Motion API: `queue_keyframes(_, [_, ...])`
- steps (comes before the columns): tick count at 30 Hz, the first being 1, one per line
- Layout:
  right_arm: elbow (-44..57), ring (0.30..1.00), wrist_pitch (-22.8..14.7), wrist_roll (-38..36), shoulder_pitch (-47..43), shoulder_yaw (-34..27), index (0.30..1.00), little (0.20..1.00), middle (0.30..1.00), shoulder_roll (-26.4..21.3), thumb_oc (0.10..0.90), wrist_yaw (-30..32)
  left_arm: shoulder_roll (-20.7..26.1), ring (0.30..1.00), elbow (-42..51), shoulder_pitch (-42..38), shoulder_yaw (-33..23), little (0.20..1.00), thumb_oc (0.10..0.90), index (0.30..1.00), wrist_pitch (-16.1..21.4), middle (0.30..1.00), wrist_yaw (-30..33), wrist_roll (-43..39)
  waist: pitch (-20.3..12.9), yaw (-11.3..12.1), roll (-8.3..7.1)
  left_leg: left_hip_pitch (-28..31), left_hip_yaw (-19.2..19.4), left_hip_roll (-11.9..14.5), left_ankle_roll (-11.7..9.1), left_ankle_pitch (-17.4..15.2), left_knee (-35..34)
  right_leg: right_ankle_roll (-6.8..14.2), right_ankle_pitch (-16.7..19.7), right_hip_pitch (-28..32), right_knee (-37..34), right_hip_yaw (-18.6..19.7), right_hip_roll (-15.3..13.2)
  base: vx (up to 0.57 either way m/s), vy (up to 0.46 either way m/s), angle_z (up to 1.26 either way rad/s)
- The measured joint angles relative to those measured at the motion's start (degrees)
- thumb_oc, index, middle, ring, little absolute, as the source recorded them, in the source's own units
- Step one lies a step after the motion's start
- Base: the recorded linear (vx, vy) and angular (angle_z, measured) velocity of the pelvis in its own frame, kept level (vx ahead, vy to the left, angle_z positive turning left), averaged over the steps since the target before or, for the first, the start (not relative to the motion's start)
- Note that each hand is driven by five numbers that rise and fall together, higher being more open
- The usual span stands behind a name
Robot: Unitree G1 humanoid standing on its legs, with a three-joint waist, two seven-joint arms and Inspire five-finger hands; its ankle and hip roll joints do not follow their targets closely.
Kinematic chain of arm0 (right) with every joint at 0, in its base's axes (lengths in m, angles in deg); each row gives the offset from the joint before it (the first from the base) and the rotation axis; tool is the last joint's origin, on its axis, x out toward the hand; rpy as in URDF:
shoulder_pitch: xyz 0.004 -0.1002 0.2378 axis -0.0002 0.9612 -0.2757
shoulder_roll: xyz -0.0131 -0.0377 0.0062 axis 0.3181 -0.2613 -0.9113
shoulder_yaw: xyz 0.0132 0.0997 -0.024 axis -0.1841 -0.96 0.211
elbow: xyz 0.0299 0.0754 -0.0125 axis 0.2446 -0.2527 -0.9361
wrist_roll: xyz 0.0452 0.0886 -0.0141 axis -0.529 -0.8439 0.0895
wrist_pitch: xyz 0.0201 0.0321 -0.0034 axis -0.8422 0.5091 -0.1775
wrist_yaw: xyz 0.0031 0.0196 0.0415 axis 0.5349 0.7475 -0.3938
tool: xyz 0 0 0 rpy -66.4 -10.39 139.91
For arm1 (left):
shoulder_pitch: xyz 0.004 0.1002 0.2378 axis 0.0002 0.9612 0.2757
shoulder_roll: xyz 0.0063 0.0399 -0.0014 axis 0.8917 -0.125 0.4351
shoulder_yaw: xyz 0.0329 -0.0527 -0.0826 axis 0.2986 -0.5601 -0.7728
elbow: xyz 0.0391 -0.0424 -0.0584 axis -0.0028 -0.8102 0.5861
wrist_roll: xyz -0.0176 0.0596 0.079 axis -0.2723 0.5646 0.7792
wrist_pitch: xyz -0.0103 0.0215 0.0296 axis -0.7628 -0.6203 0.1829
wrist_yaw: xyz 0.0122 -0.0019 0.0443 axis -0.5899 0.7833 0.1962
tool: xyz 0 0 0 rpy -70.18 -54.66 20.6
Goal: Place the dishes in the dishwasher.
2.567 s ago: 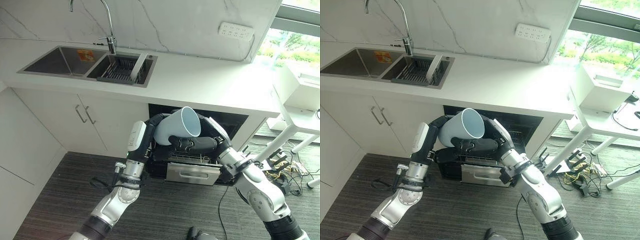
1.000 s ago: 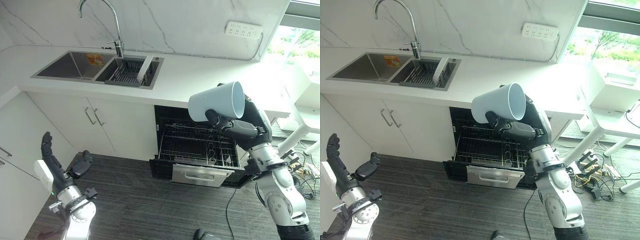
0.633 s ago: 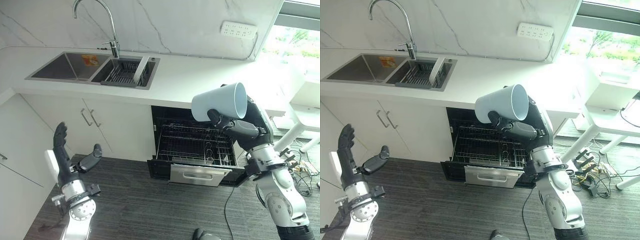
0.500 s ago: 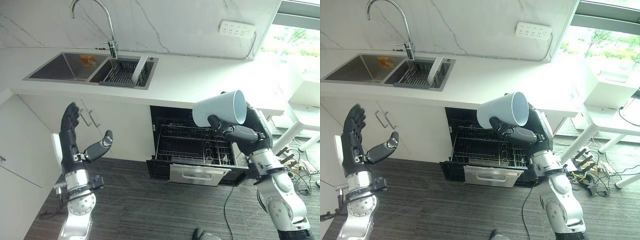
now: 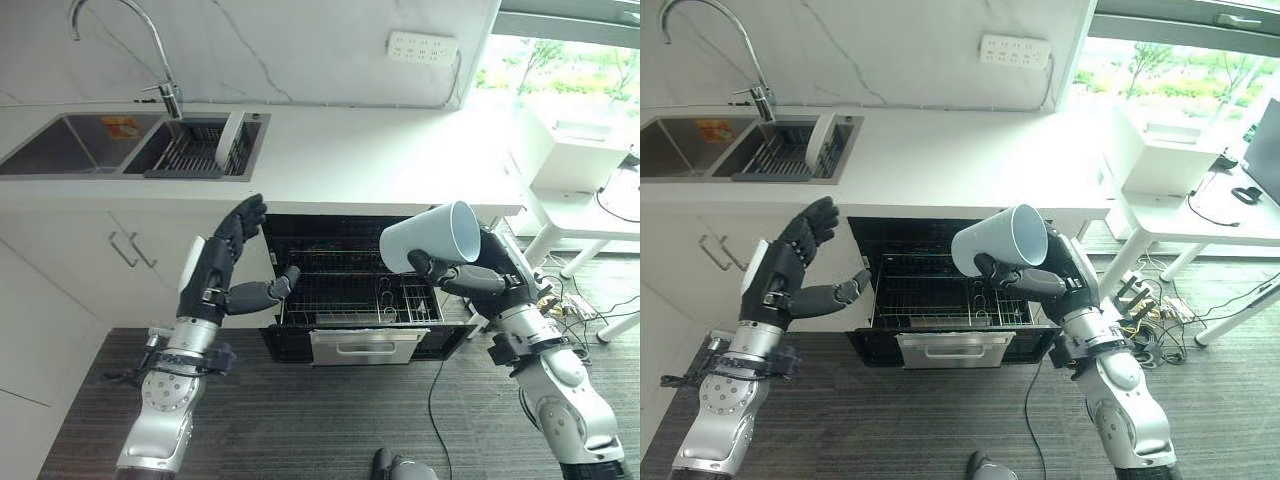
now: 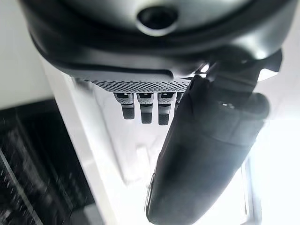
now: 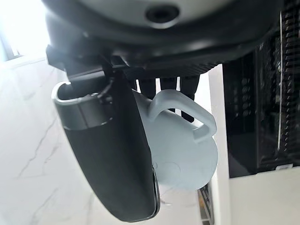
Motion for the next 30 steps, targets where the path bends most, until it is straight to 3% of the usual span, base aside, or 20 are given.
queue_keyframes(1, [-0.01,0.3,0.19,0.01,-0.09,-0.04,0.3,0.3,0.3,-0.01,0.4,0.04,0.01,0.9,0.0,0.1,0.15,0.9,0.8,0.9,-0.4,0.9,-0.66,0.09,0.11,0.94,0.46,-0.32,-3.02,-0.46,-0.08,-0.12,-0.37,-0.21,0.02,-0.5,0.36,1.2,0.35,0.05,0.176,-0.5])
queue_keyframes(3, [-0.01,0.3,0.69,0.02,-0.1,0.2,0.3,0.3,0.3,0.14,0.4,-0.02,0.07,0.9,0.03,0.3,0.39,0.9,0.8,0.9,-1.34,0.9,-1.58,0.3,0.49,1.79,1.86,-0.66,-13.95,-4.23,0.32,-2.61,-0.47,-0.4,0.0,-0.63,0.3,3.64,0.43,0.03,0.189,-0.59])
queue_keyframes(5, [-0.03,0.3,0.87,0.05,0.02,0.28,0.3,0.3,0.3,0.36,0.4,0.04,0.33,0.9,0.32,0.17,0.48,0.9,0.8,0.9,-2.16,0.9,-2.32,0.43,0.86,1.99,3.03,-2.01,-18.58,-8.54,1.41,-3.72,0.58,0.58,-0.51,-1.04,1.12,5.69,0.04,0.02,0.174,-0.56])
queue_keyframes(10, [-0.02,0.3,0.85,0.02,0.06,1.19,0.3,0.3,0.3,1.22,0.4,-0.31,1.55,0.9,0.35,-1.86,0.61,0.9,0.8,0.9,-3.97,0.9,-2.96,3.19,0.74,1.36,2.46,-1.66,-17.1,-10.46,3.01,-4.54,0.48,3.44,1.13,-0.92,0.12,7.9,-1.27,0.04,0.186,-0.13])
queue_keyframes(13, [0.03,0.3,0.87,0.02,0.43,0.92,0.3,0.3,0.3,2.18,0.4,-1.22,4.3,0.9,0.52,-1.86,0.48,0.9,0.8,0.9,-6.01,0.9,-4.75,3.43,0.74,1.62,1.87,-1.84,-16.92,-11.4,3.95,-5.19,1.31,3.74,2.18,-0.37,-0.83,7.75,-1.83,0.05,0.203,0.02])
queue_keyframes(17, [0.04,0.3,1.32,-0.01,0.58,2.25,0.3,0.3,0.3,5.06,0.4,-1.97,5.29,0.9,0.61,-1.86,0.36,0.9,0.8,0.9,-8.81,0.9,-5.57,3.38,0.86,2.8,-0.37,-1.4,-15.23,-11.69,4.78,-5.48,1.77,4.37,6.09,0.52,-5.3,8.99,-2.24,-0.03,-0.017,-0.27])
queue_keyframes(21, [-0.99,0.3,1.11,0.04,-0.08,5.53,0.3,0.3,0.3,5.19,0.4,-2.66,5.94,0.9,0.51,-2.67,0.41,0.9,0.8,0.9,-9.92,0.9,-6.61,3.43,1.81,3.36,-1.12,-2.35,-15.47,-10.69,5.24,-5.78,3.42,5.45,3.9,0.79,-2.62,8.22,-6.22,-0.05,-0.197,0.04])
queue_keyframes(23, [-1.01,0.3,0.83,0.05,-0.68,6.49,0.3,0.3,0.3,5.03,0.4,-3.39,8.14,0.9,-0.39,-4.18,1.28,0.9,0.8,0.9,-10.33,0.9,-6.6,3.42,2.2,4.76,-1.77,-3.37,-15.64,-10.11,4.32,-5.44,4.26,7.9,2.43,2.04,-3.31,8.22,-7.06,0.01,-0.188,0.02])
queue_keyframes(24, [-1.08,0.3,1.03,0.03,-1.88,7.2,0.3,0.3,0.3,4.2,0.4,-3.3,8.54,0.9,-0.56,-4.44,1.33,0.9,0.8,0.9,-11.36,0.9,-6.55,3.37,3.01,5.02,-0.87,-3.33,-15.64,-9.14,3.61,-5.14,4.15,8.34,2.72,2.54,-4.01,7.0,-6.68,0.03,-0.142,-0.06])
queue_keyframes(26, [-1.08,0.3,1.13,0.02,-3.33,7.68,0.3,0.3,0.3,2.21,0.4,-3.36,8.36,0.9,-0.55,-4.36,1.95,0.9,0.8,0.9,-12.99,0.9,-6.61,2.97,3.46,5.08,0.43,-3.25,-15.72,-7.52,2.22,-4.46,3.4,7.32,3.42,2.71,-4.41,5.99,-4.73,0.03,-0.142,-0.09])
queue_keyframes(30, [-1.19,0.3,1.12,-0.25,-3.53,6.82,0.3,0.3,0.3,-0.1,0.4,-3.16,7.13,0.9,-0.4,-4.35,2.56,0.9,0.8,0.9,-14.8,0.9,-6.66,2.9,3.51,4.2,0.45,-2.4,-16.21,-4.19,-0.15,-2.71,0.65,4.44,2.48,2.62,-4.3,5.21,-1.58,0.02,-0.12,-0.07])
